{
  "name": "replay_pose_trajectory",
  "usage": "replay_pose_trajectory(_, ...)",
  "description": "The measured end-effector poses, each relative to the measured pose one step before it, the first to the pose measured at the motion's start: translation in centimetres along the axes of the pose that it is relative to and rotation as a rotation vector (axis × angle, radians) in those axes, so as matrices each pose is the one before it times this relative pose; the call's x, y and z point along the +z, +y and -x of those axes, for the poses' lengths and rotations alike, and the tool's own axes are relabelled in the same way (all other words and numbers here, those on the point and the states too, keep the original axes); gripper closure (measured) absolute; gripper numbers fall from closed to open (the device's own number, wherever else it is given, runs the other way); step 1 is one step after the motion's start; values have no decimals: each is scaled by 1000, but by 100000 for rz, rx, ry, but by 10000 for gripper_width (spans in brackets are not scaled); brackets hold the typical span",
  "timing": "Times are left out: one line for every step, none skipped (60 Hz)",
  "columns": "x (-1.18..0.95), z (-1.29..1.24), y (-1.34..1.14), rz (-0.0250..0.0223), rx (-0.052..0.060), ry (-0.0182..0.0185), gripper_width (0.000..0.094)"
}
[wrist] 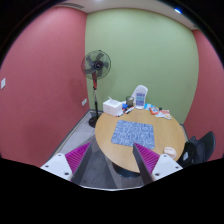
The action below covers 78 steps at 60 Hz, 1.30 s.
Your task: Arrange mouse
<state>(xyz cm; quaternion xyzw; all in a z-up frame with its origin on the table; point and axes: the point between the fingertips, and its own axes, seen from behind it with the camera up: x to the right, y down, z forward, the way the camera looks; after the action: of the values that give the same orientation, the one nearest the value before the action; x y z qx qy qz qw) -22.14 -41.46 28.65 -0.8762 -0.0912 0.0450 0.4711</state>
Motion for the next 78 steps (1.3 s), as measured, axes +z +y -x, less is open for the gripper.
replay_pose_trajectory(-26,-116,203,557,267,291,100)
replay_pose_trajectory(-14,-178,242,583,265,296,101)
replay_pose_trajectory(1,-247,293,615,228,305,99)
replay_pose_trajectory(50,-330,314,638,194,334,98)
replay_pose_trajectory(127,-418,378,584,278,326,101)
replay_pose_trajectory(27,-132,418,491,343,389,99)
replay_pose_trajectory(389,-787,569,547,346,175,99)
replay_pose_trajectory(728,-1200,988,196,121,-146,100)
replay_pose_trajectory(287,-540,532,840,330,313,100)
replay_pose_trajectory(223,-606,619,924,313,346,99)
replay_pose_trajectory(230,-610,630,995,358,372,100)
replay_pose_trajectory(283,-663,613,830,432,425,97)
replay_pose_trajectory(270,-680,639,819,441,487,99)
replay_pose_trajectory(312,-749,678,823,408,596,100)
replay_pose_trajectory(311,-780,690,871,337,667,99)
replay_pose_trajectory(349,-809,694,921,300,673,100)
replay_pose_trajectory(355,-857,710,942,309,742,101)
replay_pose_trajectory(396,-869,684,917,224,757,101)
replay_pose_trajectory(380,-938,668,824,202,889,100)
replay_pose_trajectory(-160,-745,655,857,275,1102,102)
replay_pose_trajectory(454,-955,680,617,324,970,101)
replay_pose_trajectory(481,-1027,586,601,245,960,100)
replay_pose_trajectory(562,-1041,535,560,217,991,101)
replay_pose_trajectory(558,-1029,509,561,194,959,99)
replay_pose_trajectory(465,-1145,199,865,141,816,99)
replay_pose_trajectory(560,-1010,340,99,155,960,99)
replay_pose_trajectory(592,-1046,258,-196,126,1121,98)
replay_pose_trajectory(631,-1053,253,-122,-5,1265,98)
replay_pose_trajectory(707,-1099,311,23,-131,1363,99)
replay_pose_trajectory(669,-1041,129,442,-291,1341,100)
replay_pose_trajectory(818,-1019,433,131,-441,870,100)
replay_pose_trajectory(886,-1085,195,151,-300,761,101)
replay_pose_trajectory(571,-787,-10,149,16,772,101)
replay_pose_trajectory(773,-888,9,-362,82,628,97)
replay_pose_trajectory(791,-892,-17,-545,63,559,98)
replay_pose_trajectory(753,-840,-15,-524,68,473,100)
replay_pose_trajectory(793,-826,-29,-473,10,436,99)
replay_pose_trajectory(785,-840,3,-308,-47,521,97)
replay_pose_trajectory(818,-796,-36,-281,-3,415,97)
replay_pose_trajectory(733,-778,-60,-314,41,353,97)
replay_pose_trajectory(744,-693,-95,-500,89,245,98)
replay_pose_trajectory(730,-652,-176,-625,63,125,98)
replay_pose_trajectory(772,-536,-114,-511,134,127,103)
replay_pose_trajectory(717,-485,-45,-146,2,-120,102)
replay_pose_trajectory(747,-392,14,159,85,-317,103)
replay_pose_trajectory(728,-335,22,258,186,-383,105)
replay_pose_trajectory(659,-386,-36,87,170,-361,107)
replay_pose_trajectory(716,-282,-39,-48,252,-308,106)
replay_pose_trajectory(622,-302,-46,14,73,-438,103)
replay_pose_trajectory(590,-99,-4,146,125,-429,105)
replay_pose_trajectory(624,-207,2,306,15,-667,102)
replay_pose_trajectory(551,-96,-21,289,-116,-518,104)
replay_pose_trajectory(551,-161,2,343,-188,-604,102)
replay_pose_trajectory(509,-88,-18,234,-158,-637,101)
replay_pose_trajectory(471,-5,-88,86,-138,-709,103)
replay_pose_trajectory(459,37,-190,-54,-237,-1025,99)
replay_pose_trajectory(399,98,-186,-67,-291,-1019,99)
replay_pose_trajectory(262,87,-109,267,-462,-1044,99)
replay_pose_trajectory(306,156,-159,-91,-396,-1357,90)
replay_pose_trajectory(269,44,-189,-160,-194,-926,91)
replay_pose_trajectory(278,28,-203,-142,-169,-653,95)
replay_pose_trajectory(274,29,-220,-180,-182,-696,102)
replay_pose_trajectory(277,-20,-187,-156,-323,-473,103)
replay_pose_trajectory(267,-66,-192,-162,-525,-462,104)
replay_pose_trajectory(269,-51,-196,-259,-592,-438,103)
replay_pose_trajectory(343,-69,-242,-429,-386,-502,104)
replay_pose_trajectory(272,-93,-141,-215,-524,60,101)
replay_pose_trajectory(235,-121,-125,-181,-327,-29,104)
replay_pose_trajectory(227,-148,-200,-150,-177,10,105)
replay_pose_trajectory(241,-190,-169,-68,22,91,104)
replay_pose_trajectory(271,-187,-170,-27,223,169,105)
replay_pose_trajectory(272,-236,-155,55,404,258,106)
replay_pose_trajectory(289,-222,-86,168,581,313,105)
replay_pose_trajectory(157,-332,-5,85,639,159,104)
replay_pose_trajectory(268,-67,-80,273,776,-36,109)
replay_pose_trajectory(331,12,-94,88,881,-244,114)
replay_pose_trajectory(199,-7,-121,-71,1148,-272,127)
replay_pose_trajectory(151,8,-121,-208,1125,-375,137)
